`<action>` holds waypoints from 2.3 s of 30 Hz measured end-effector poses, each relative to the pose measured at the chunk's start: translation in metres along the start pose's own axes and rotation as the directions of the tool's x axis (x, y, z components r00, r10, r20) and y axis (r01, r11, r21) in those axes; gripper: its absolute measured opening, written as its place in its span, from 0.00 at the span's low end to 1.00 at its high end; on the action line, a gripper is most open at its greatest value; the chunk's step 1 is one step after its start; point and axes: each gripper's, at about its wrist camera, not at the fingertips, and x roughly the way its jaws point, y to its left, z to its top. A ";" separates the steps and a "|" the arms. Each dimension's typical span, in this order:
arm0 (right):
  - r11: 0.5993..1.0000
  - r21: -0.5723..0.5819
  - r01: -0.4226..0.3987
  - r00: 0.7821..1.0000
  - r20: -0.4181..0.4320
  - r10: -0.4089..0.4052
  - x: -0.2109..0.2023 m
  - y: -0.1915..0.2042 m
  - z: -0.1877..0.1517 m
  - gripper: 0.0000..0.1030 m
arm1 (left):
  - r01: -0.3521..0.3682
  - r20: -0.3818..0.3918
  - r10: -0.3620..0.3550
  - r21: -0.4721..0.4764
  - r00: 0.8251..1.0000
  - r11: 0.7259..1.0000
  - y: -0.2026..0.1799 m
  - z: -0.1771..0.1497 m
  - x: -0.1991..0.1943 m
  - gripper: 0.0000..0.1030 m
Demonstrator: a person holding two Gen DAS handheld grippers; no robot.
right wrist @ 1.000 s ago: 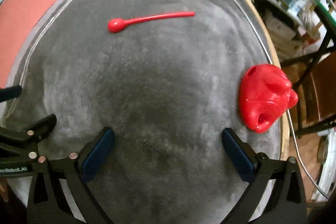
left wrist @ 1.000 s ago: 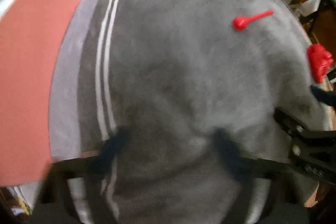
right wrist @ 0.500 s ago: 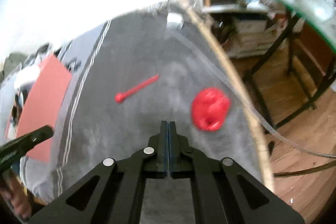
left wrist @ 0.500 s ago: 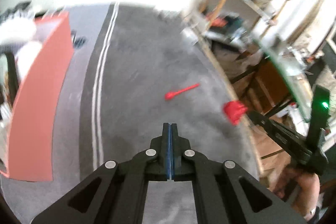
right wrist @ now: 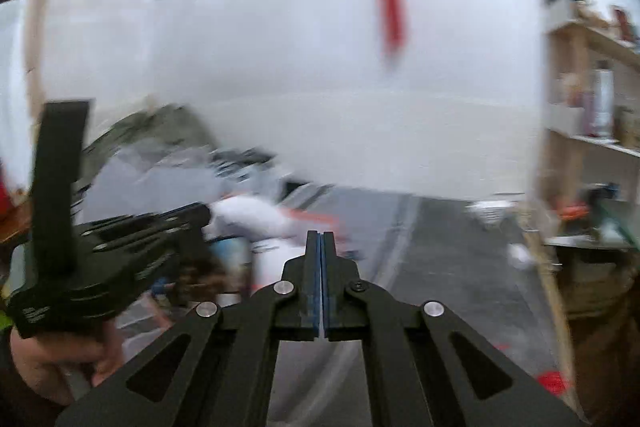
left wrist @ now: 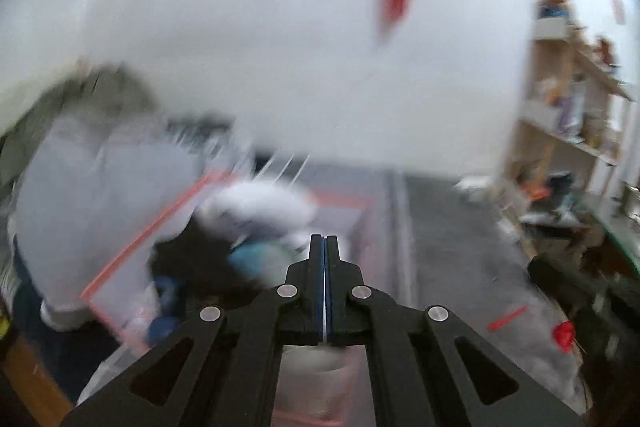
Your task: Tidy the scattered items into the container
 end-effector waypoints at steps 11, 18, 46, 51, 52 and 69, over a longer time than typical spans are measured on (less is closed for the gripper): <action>0.997 -0.062 -0.054 0.906 -0.422 0.023 0.136 0.039 -0.071 0.99 | -0.174 -0.348 0.129 -0.103 0.929 0.979 0.055 -0.030 0.078 0.79; 0.994 -0.061 0.094 0.984 -0.145 -0.102 0.063 -0.013 -0.030 0.99 | 0.030 -0.049 -0.038 -0.157 0.998 0.987 0.004 -0.005 0.029 0.99; 0.961 -0.028 0.275 0.625 -0.754 -0.201 0.088 -0.190 -0.197 0.32 | 0.282 -0.668 -0.064 0.224 0.742 0.933 -0.240 -0.171 0.131 0.00; 0.932 0.178 0.316 0.709 -0.697 -0.107 0.043 -0.224 -0.170 0.03 | 0.290 -0.596 -0.142 0.159 0.790 0.944 -0.233 -0.147 0.106 0.00; 0.926 0.198 0.323 0.723 -0.682 -0.106 0.037 -0.228 -0.164 0.01 | 0.288 -0.556 -0.149 0.169 0.817 0.943 -0.224 -0.134 0.101 0.00; 0.984 0.082 0.160 0.972 -0.184 -0.143 -0.010 -0.114 -0.013 0.00 | 0.067 0.101 -0.100 0.287 0.990 0.956 -0.118 -0.018 -0.038 0.00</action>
